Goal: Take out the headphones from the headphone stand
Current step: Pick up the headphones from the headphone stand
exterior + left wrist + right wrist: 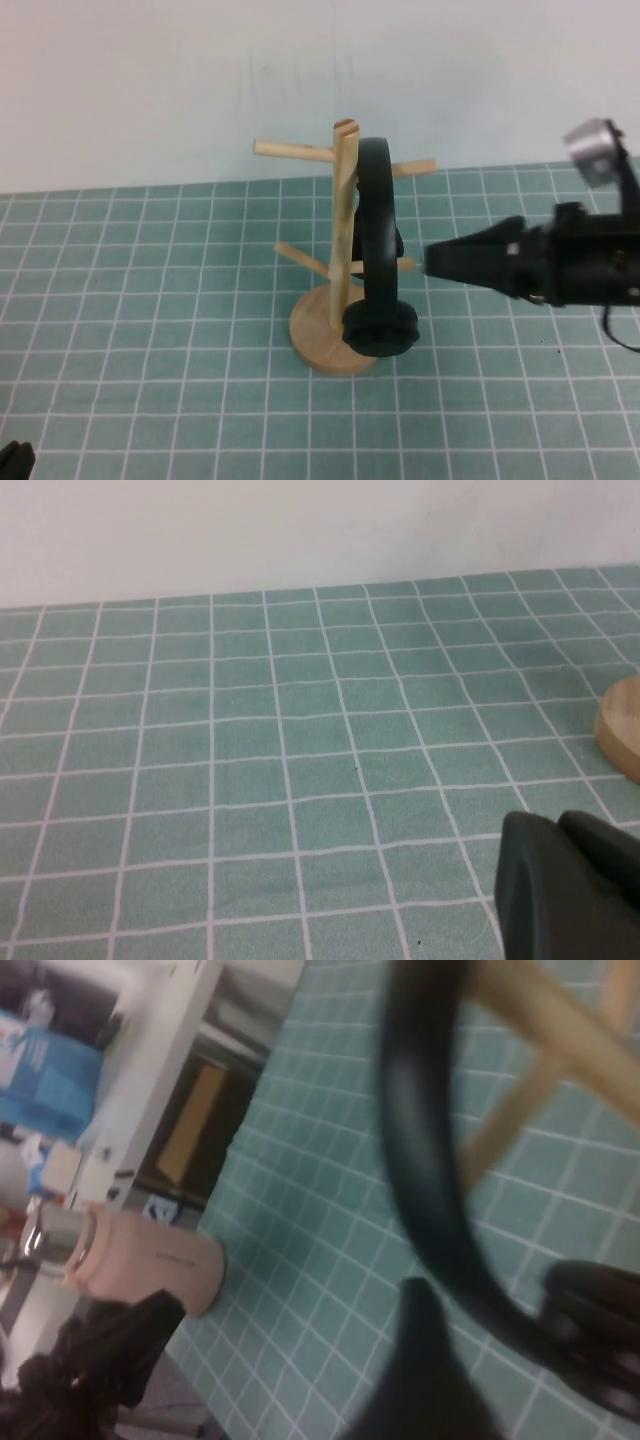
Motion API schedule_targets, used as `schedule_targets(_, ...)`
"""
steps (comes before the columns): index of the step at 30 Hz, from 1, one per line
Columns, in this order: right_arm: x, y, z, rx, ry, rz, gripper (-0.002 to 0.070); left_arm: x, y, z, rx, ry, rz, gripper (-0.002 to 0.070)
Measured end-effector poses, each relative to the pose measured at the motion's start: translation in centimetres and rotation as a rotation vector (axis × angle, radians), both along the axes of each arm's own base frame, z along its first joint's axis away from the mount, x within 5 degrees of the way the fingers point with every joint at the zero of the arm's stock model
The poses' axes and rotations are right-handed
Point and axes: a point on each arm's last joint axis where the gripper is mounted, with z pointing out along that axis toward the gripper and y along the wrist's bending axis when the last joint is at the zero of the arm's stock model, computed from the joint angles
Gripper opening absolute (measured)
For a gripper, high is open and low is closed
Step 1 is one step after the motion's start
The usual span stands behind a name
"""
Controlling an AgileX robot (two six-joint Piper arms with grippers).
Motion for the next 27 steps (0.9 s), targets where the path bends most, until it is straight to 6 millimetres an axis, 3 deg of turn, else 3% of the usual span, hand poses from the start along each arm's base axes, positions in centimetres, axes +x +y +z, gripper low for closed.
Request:
schedule_targets(3, 0.3, 1.4, 1.1, -0.001, -0.077, 0.061, 0.0468, 0.0, 0.0, 0.0, 0.0, 0.0, 0.0, -0.0006)
schedule_targets(5, 0.7, 1.9, 1.7, 0.005, -0.108, 0.076, 0.0502, 0.0, 0.0, 0.0, 0.0, 0.0, 0.0, -0.0006)
schedule_targets(10, 2.2, 2.5, 2.6, 0.014, -0.145, 0.077, 0.0519, 0.0, 0.0, 0.0, 0.0, 0.0, 0.0, -0.0006)
schedule_targets(20, 4.2, 5.2, 1.5, 0.038, -0.103, 0.115, 0.0517, 0.0, 0.0, 0.0, 0.0, 0.0, 0.0, -0.0006)
schedule_targets(23, 4.6, 5.7, 1.4, 0.05, -0.094, 0.114, 0.0428, 0.0, 0.0, 0.0, 0.0, 0.0, 0.0, -0.0006)
schedule_targets(27, 4.8, 5.7, 1.7, 0.078, -0.09, 0.09, 0.0118, 0.0, 0.0, 0.0, 0.0, 0.0, 0.0, -0.0006)
